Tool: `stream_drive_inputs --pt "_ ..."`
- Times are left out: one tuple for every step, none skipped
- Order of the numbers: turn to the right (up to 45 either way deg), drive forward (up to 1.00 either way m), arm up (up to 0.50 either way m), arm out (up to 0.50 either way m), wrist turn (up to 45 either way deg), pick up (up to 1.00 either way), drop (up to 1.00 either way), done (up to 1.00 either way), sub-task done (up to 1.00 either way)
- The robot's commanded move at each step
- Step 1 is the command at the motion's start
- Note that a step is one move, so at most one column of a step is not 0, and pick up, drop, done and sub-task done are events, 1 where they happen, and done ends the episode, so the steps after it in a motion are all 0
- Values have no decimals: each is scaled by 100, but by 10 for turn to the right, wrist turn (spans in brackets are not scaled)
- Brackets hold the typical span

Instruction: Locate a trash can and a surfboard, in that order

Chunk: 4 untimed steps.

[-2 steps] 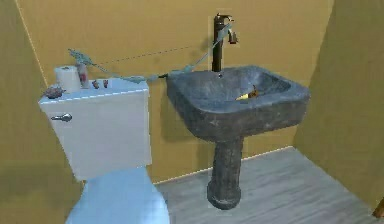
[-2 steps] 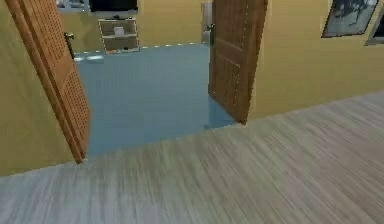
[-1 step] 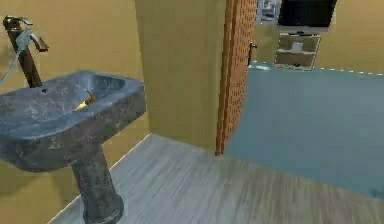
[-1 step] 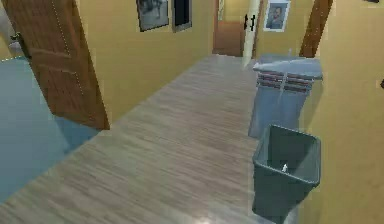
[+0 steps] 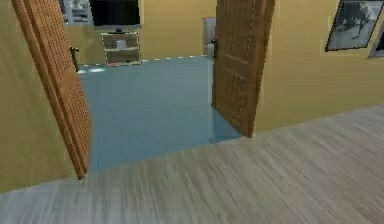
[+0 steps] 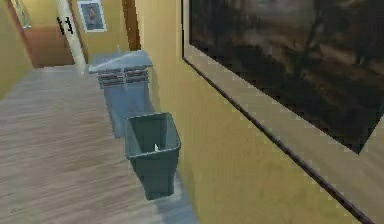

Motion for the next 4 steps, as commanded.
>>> stream_drive_inputs --pt "300 0 0 0 0 0 0 0 0" --pt "0 60 0 0 0 0 0 0 0" --pt "240 0 0 0 0 0 0 0 0" --pt "0 100 0 0 0 0 0 0 0"
